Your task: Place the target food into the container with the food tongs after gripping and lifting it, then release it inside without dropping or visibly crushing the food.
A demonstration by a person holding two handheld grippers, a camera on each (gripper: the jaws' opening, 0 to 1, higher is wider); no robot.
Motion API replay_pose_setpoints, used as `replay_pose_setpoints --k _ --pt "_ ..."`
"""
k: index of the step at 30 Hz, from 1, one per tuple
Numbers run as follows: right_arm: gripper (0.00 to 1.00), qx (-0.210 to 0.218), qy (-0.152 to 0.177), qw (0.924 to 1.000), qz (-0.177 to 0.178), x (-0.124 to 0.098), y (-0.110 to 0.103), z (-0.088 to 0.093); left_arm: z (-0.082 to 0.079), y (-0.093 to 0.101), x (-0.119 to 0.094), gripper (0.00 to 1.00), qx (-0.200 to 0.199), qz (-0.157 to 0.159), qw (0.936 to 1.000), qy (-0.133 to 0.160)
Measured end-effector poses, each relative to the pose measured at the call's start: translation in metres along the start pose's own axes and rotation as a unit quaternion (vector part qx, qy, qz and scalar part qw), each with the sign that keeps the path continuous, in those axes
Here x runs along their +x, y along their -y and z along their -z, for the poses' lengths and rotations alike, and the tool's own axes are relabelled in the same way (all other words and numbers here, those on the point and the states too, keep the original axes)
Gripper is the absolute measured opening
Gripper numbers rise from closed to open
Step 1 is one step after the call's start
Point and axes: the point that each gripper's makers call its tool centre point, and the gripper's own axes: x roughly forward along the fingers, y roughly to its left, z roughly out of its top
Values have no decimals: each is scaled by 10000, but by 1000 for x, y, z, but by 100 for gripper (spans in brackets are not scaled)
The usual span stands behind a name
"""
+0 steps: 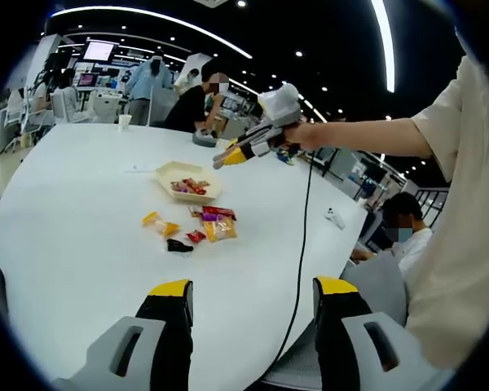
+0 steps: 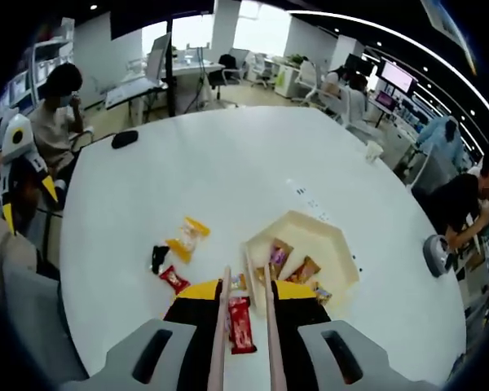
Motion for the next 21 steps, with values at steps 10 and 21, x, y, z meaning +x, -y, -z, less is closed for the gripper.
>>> replay_pose_setpoints --k 10,21 --pt "23 -101 -272 9992 -288 12 -37 21 1 0 -1 59 -10 25 10000 13" --pt "23 -346 -552 9967 -492 19 -58 37 1 -1 1 59 -26 38 10000 -2"
